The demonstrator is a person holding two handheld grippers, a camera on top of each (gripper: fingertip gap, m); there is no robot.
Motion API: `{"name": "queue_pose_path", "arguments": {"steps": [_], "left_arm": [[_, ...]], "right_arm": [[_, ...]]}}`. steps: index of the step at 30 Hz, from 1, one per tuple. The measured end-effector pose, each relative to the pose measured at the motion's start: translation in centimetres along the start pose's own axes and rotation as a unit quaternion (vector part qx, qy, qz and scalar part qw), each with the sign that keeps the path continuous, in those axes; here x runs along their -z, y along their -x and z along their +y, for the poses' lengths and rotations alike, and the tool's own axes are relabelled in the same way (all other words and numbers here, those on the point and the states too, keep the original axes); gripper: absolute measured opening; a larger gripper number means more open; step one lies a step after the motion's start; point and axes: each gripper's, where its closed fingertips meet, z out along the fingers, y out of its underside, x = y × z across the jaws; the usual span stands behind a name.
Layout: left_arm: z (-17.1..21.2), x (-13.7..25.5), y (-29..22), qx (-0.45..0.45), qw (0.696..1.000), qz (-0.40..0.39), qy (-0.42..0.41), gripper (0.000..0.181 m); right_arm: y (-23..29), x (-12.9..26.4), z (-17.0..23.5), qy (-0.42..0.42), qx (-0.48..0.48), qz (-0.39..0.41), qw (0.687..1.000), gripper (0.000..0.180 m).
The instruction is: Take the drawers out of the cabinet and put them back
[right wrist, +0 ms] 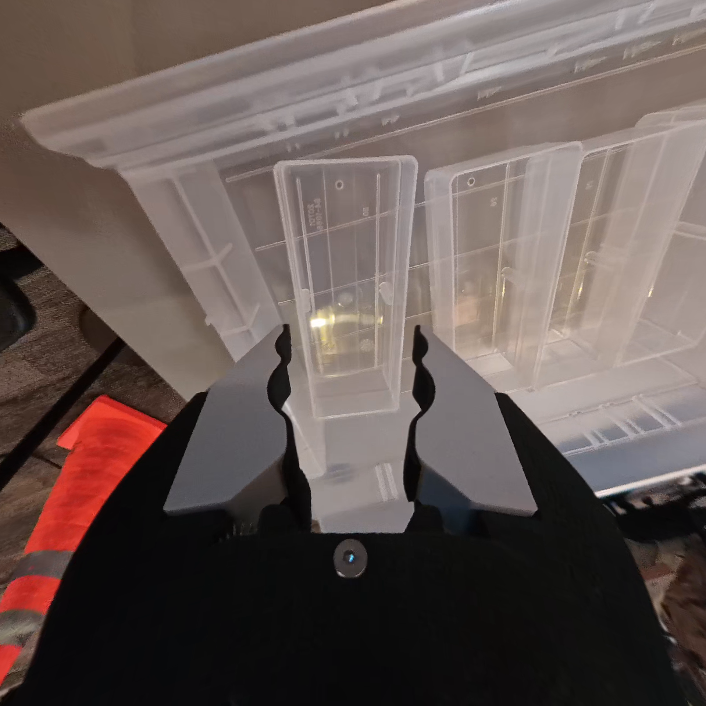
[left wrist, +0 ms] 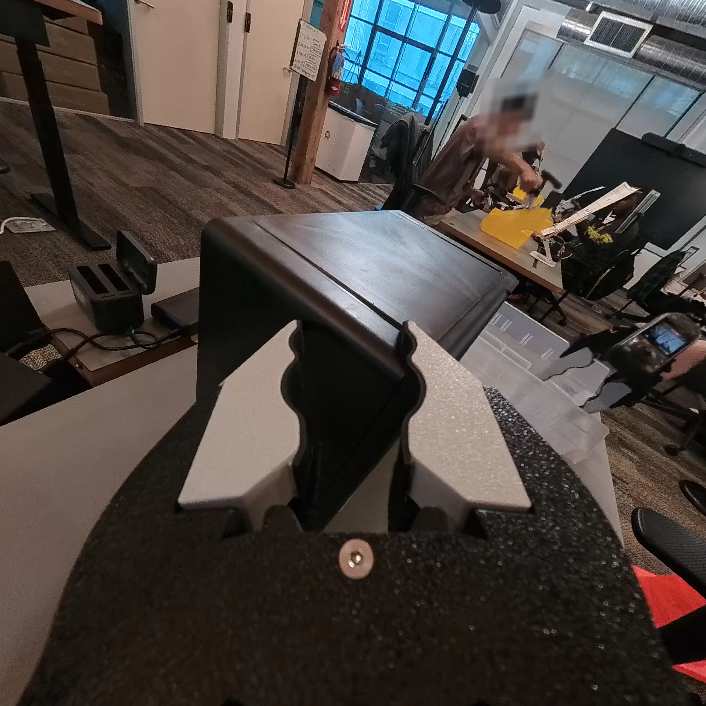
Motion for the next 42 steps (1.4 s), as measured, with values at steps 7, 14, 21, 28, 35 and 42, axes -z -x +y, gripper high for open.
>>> {"name": "queue_pose_path", "arguments": {"steps": [7, 14, 21, 28, 35, 42], "left_arm": [[0.0, 0.0, 0.0, 0.0, 1.0, -0.001, 0.0, 0.049], [0.0, 0.0, 0.0, 0.0, 1.0, 0.0, -0.001, 0.049], [0.0, 0.0, 0.0, 0.0, 1.0, 0.0, 0.0, 0.049], [0.0, 0.0, 0.1, 0.0, 1.0, 0.0, 0.0, 0.049], [0.0, 0.0, 0.0, -0.001, 1.0, -0.003, 0.001, 0.049], [0.0, 0.0, 0.1, -0.001, 1.0, -0.005, 0.002, 0.049]], "right_arm": [[1.6, -0.6, -0.3, 0.001, 0.014, -0.012, 1.0, 0.039], [0.8, -1.6, 0.9, 0.04, 0.053, 0.008, 0.998, 0.02], [-1.0, -1.4, 1.5, 0.051, 0.078, 0.051, 0.994, 0.021], [-1.7, 0.6, 1.1, 0.003, 0.035, 0.103, 0.994, 0.029], [-1.7, 8.2, -7.6, -0.407, -0.162, 0.22, 0.872, 0.063], [-0.3, 13.0, -10.2, -0.502, -0.2, 0.433, 0.722, 0.072]]}}
